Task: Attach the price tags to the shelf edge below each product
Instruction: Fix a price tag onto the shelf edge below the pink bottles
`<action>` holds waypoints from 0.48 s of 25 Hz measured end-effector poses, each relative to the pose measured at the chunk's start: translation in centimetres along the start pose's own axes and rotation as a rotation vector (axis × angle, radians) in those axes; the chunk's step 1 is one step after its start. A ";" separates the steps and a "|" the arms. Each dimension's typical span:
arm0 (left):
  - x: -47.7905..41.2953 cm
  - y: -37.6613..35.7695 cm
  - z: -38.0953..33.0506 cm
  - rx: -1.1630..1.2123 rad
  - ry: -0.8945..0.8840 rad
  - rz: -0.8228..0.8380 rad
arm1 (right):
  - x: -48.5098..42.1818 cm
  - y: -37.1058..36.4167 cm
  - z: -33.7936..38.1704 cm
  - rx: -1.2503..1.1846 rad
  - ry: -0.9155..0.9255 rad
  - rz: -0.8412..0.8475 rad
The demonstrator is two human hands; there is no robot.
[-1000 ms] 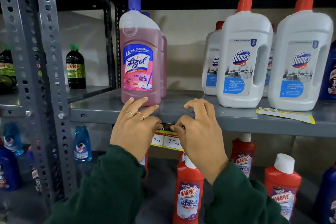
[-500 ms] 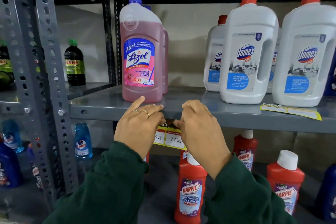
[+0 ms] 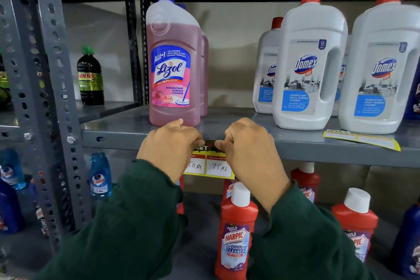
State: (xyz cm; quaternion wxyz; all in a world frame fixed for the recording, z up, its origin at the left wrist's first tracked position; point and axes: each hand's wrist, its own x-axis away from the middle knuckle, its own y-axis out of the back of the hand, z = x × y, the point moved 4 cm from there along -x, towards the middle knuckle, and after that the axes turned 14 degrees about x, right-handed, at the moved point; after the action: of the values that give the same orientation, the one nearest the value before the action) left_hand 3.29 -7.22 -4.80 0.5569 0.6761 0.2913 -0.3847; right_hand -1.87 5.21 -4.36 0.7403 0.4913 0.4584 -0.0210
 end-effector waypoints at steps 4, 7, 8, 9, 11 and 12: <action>0.2 -0.1 -0.1 0.030 0.113 0.006 | 0.1 -0.2 0.0 -0.026 -0.029 -0.025; 0.5 -0.4 0.4 0.169 0.198 0.019 | -0.1 -0.1 -0.3 -0.045 -0.029 -0.062; 0.2 -0.4 0.6 0.241 0.226 0.023 | -0.2 -0.1 -0.4 -0.065 -0.036 -0.076; -0.1 -0.2 0.7 0.309 0.266 0.016 | -0.2 0.0 -0.6 -0.078 -0.042 -0.091; -0.5 0.0 0.9 0.389 0.337 0.012 | -0.4 0.0 -0.9 -0.052 -0.058 -0.129; -0.6 0.0 1.0 0.398 0.352 0.007 | -0.5 -0.1 -1.1 -0.029 -0.069 -0.147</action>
State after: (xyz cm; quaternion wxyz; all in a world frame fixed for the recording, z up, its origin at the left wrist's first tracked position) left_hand 2.80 -8.17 -4.36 0.3550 0.8299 0.2998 -0.3087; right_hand -2.93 5.75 -4.15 0.7591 0.4445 0.4678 -0.0855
